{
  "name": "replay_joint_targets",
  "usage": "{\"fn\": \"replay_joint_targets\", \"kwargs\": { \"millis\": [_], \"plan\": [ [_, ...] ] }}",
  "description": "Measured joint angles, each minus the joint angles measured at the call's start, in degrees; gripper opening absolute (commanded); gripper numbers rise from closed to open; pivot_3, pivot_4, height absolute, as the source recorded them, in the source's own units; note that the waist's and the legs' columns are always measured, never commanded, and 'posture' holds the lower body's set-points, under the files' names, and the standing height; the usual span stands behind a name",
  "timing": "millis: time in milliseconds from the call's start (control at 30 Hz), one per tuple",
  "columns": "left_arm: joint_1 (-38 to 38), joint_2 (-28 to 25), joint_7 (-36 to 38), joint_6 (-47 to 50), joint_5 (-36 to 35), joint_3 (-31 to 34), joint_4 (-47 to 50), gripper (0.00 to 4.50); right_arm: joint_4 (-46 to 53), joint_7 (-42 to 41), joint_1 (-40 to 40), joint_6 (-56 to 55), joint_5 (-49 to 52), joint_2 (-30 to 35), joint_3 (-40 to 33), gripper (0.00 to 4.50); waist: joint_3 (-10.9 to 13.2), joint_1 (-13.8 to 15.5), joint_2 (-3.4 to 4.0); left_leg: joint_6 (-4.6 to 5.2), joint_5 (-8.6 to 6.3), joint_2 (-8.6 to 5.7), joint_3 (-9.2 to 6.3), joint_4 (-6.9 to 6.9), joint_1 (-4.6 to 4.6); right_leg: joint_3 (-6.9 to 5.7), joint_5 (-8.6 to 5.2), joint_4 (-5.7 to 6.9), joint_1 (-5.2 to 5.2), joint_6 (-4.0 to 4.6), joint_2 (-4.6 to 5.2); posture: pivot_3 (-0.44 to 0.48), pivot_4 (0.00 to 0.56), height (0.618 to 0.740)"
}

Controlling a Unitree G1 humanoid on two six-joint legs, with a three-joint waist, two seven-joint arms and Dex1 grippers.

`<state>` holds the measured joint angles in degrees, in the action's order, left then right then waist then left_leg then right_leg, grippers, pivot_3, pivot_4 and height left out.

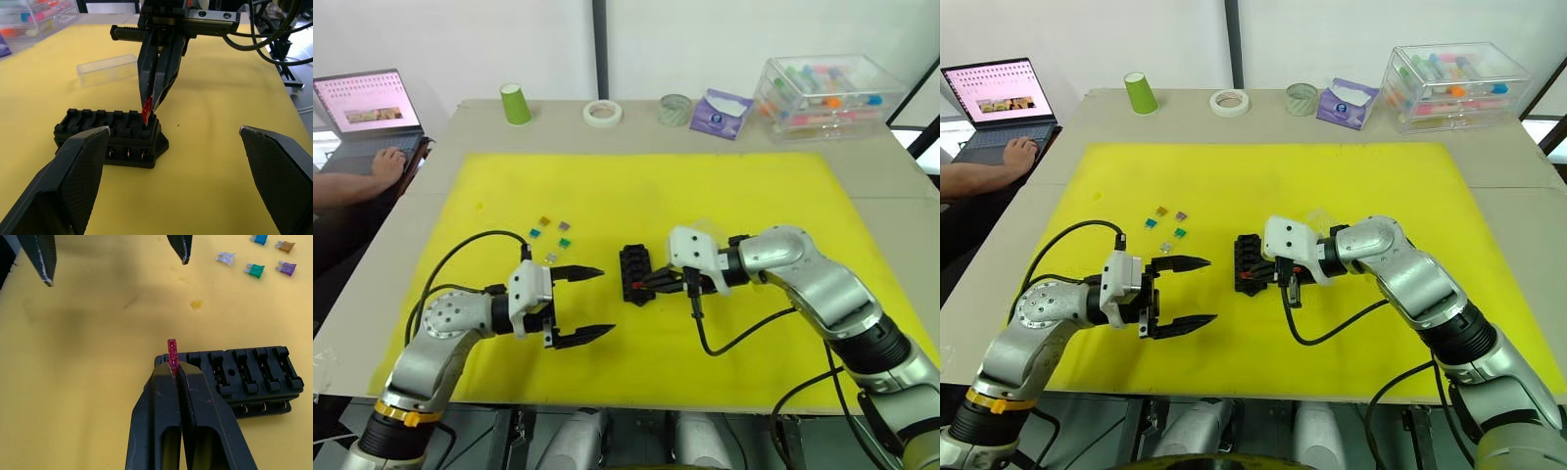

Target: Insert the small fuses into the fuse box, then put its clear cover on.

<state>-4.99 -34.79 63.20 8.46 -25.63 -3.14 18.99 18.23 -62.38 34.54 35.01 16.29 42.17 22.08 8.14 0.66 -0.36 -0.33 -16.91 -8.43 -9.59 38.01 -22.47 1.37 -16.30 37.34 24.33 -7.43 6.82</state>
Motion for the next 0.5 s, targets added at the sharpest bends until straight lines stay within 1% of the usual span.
{"fn": "replay_joint_targets", "kwargs": {
  "millis": [500],
  "plan": [
    [0.99,-0.77,-0.89,-0.09,-0.02,0.03,0.84,4.47,-1.86,-1.33,-1.10,-2.66,-2.70,-0.62,0.07,0.00,0.00,0.02,0.00,0.00,0.00,0.00,0.00,0.00,0.00,0.00,0.00,0.00,0.00,0.00,0.00,0.000,0.150,0.740]
  ]
}}
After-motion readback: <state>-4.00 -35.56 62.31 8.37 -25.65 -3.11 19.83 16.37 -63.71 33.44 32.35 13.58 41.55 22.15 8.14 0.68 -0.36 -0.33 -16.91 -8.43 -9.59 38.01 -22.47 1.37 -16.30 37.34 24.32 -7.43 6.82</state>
